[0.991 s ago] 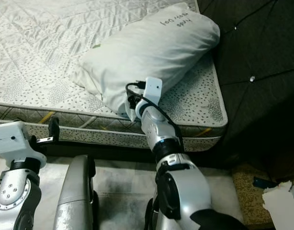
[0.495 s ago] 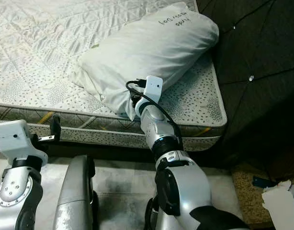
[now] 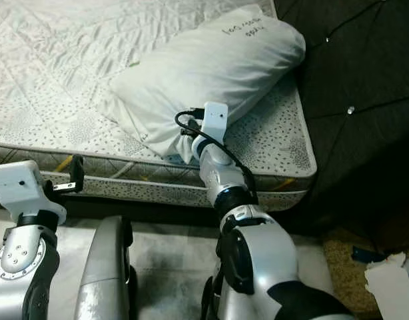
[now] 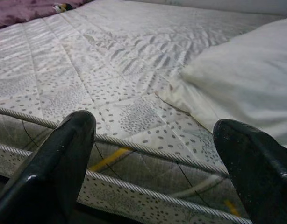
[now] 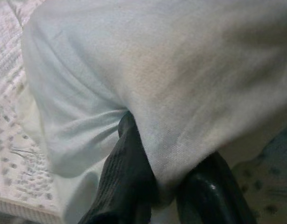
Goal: Clean up the room
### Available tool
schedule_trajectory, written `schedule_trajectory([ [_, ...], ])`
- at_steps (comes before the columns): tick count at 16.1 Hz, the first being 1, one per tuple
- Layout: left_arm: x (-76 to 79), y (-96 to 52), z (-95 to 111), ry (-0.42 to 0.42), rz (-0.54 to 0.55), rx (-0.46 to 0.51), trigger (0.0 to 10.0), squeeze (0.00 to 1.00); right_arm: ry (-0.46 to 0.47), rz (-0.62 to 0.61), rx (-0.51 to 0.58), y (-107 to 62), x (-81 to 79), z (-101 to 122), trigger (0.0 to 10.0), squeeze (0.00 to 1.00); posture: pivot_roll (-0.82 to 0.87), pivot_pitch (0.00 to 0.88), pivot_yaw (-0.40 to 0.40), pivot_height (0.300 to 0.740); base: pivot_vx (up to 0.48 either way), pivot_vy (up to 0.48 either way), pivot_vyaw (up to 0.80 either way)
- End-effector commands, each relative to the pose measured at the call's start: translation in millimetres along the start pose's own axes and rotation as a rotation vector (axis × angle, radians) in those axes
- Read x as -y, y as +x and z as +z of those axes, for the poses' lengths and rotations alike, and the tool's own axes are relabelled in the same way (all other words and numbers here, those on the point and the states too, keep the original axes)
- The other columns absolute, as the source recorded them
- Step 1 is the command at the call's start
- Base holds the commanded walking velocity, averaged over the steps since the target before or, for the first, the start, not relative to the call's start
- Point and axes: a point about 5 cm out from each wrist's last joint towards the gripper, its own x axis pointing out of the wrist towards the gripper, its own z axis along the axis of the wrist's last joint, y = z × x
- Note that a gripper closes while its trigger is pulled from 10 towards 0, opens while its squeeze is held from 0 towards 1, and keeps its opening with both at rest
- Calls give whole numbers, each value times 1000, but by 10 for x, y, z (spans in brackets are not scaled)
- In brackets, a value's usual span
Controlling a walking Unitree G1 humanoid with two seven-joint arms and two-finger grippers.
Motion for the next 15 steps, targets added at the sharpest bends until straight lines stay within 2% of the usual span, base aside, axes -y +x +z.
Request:
schedule_trajectory([
  [1,-14,16,-15,13,3,-2,10000,0,-58,-9,82,29,64,216,0,0,270,88,-87,542,0,0,0],
  [2,-13,23,-12,13,3,0,10000,0,-74,-17,91,30,113,248,0,0,270,88,-87,542,0,0,0],
  [3,-11,37,-18,14,6,0,10000,0,-115,-65,119,27,338,387,0,0,270,81,-89,542,0,0,0],
  [5,0,39,-31,12,8,-1,10000,0,-143,-109,141,10,534,513,0,0,261,73,-93,542,0,0,0],
  [7,14,35,-53,6,10,-5,10000,0,-199,-161,172,-38,813,722,0,0,250,70,-95,542,0,0,0],
  [9,22,45,-55,4,11,-5,10000,0,-247,-185,187,-76,954,828,0,0,242,68,-95,542,0,0,0],
  [11,25,66,-54,3,12,-1,10000,0,-317,-235,189,-148,1175,940,0,0,234,68,-93,542,0,0,0],
  [12,10,66,-62,5,16,-3,10000,0,-372,-282,160,-233,1398,986,0,0,228,70,-89,542,0,0,0],
  [13,4,64,-66,6,17,-4,10000,0,-386,-301,152,-271,1484,1006,0,0,228,70,-89,542,0,0,0],
  [15,0,58,-84,8,16,-10,10000,0,-397,-389,123,-431,1803,1045,0,0,212,71,-79,542,0,0,0],
])
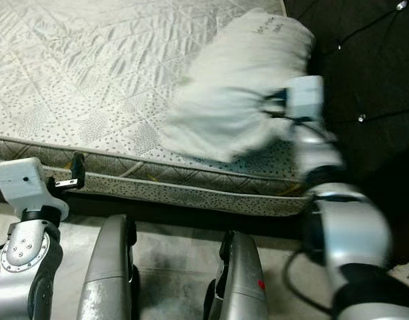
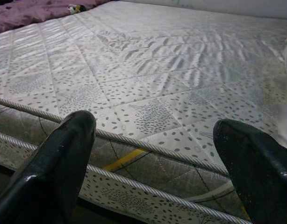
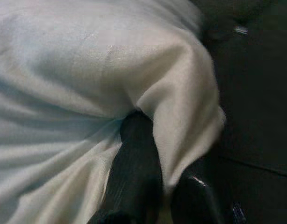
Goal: Clean up the room
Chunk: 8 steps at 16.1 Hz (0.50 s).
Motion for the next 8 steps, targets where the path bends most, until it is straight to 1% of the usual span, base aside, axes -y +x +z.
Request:
schedule_trajectory([
  [1,-8,-12,-31,9,9,-11,10000,0,0,-69,49,-9,214,145,0,0,212,71,-79,542,0,0,0],
  [2,11,-3,-38,9,3,-14,10000,0,-15,-101,23,-45,328,53,0,0,199,73,-76,542,0,0,0],
  [4,31,8,-39,7,-3,-14,10000,0,-62,-116,4,-96,389,-101,0,0,190,77,-72,542,0,0,0],
  [5,34,9,-41,7,-7,-15,10000,0,-69,-124,-1,-130,399,-207,0,0,186,79,-69,542,0,0,0],
  [6,34,4,-46,7,-9,-17,10000,0,-71,-121,-12,-154,376,-298,0,0,182,81,-67,542,0,0,0],
  [7,35,1,-53,8,-12,-20,10000,0,-57,-123,-15,-191,318,-424,0,0,182,81,-67,542,0,0,0],
  [8,33,0,-54,9,-13,-20,10000,0,-35,-122,-5,-213,257,-487,0,0,180,83,-65,542,0,0,0],
])
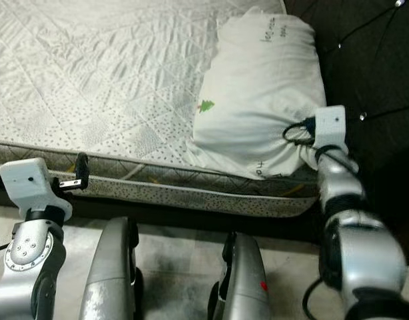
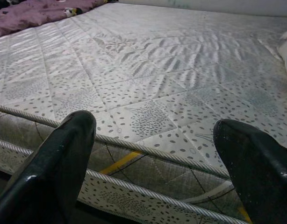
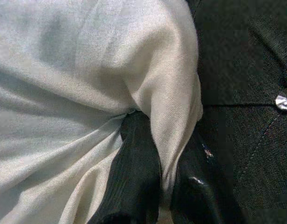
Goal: Clean up the room
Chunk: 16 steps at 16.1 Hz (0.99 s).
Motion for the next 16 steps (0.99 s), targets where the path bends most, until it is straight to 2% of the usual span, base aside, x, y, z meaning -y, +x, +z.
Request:
schedule_trajectory([
  [1,-9,-13,-22,12,2,-8,10000,0,37,-36,57,-25,6,22,0,0,178,84,-64,542,0,0,0],
  [5,-18,-7,-19,15,2,-6,10000,0,49,35,193,-112,-271,78,0,0,181,84,-64,542,0,0,0],
  [7,-23,-13,-19,16,6,-7,10000,0,61,42,211,-164,-323,60,0,0,183,84,-66,542,0,0,0],
  [9,-28,-15,-19,17,7,-7,10000,0,66,34,203,-228,-326,-14,0,0,183,86,-68,542,0,0,0],
  [12,-28,-23,-24,18,6,-10,10000,0,48,84,160,-501,-476,-285,0,0,179,89,-67,542,0,0,0],
  [15,-21,-17,-18,19,2,-8,10000,0,32,105,125,-582,-552,-405,0,0,183,88,-66,542,0,0,0],
  [16,-38,-16,-19,21,5,-9,10000,0,30,110,93,-549,-547,-436,0,0,184,87,-66,542,0,0,0],
])
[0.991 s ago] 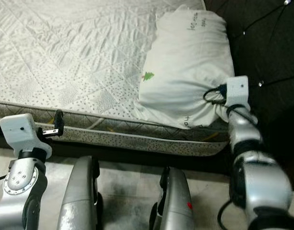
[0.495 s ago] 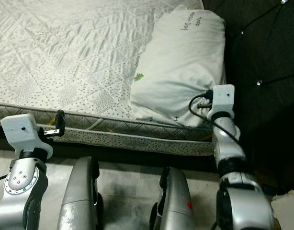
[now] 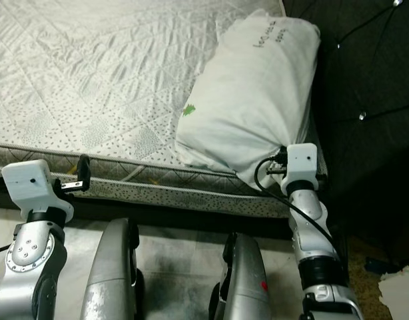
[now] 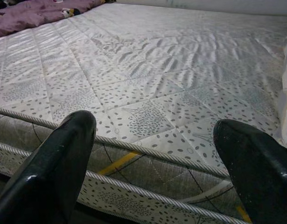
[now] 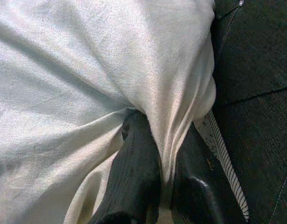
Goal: Clean up the room
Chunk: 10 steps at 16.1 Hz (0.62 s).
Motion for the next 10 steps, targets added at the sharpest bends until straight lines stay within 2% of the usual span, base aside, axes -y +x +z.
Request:
schedule_trajectory([
  [1,-27,-6,-7,15,5,-4,10000,0,-20,8,-50,38,18,-60,0,0,187,85,-67,542,0,0,0],
  [3,-28,0,-3,15,7,-2,10000,0,-26,-46,-54,238,188,108,0,0,188,83,-68,542,0,0,0],
  [4,-25,1,1,15,8,0,10000,0,-31,-118,-32,415,395,347,0,0,191,79,-69,542,0,0,0],
  [5,-25,0,2,15,9,0,10000,0,-30,-139,-25,446,449,404,0,0,191,79,-69,542,0,0,0],
  [7,-45,0,8,17,16,4,10000,0,-16,-252,-8,560,772,682,0,0,198,73,-74,542,0,0,0],
  [10,-56,6,9,20,22,5,10000,0,9,-361,-23,565,1104,828,0,0,201,71,-74,542,0,0,0],
])
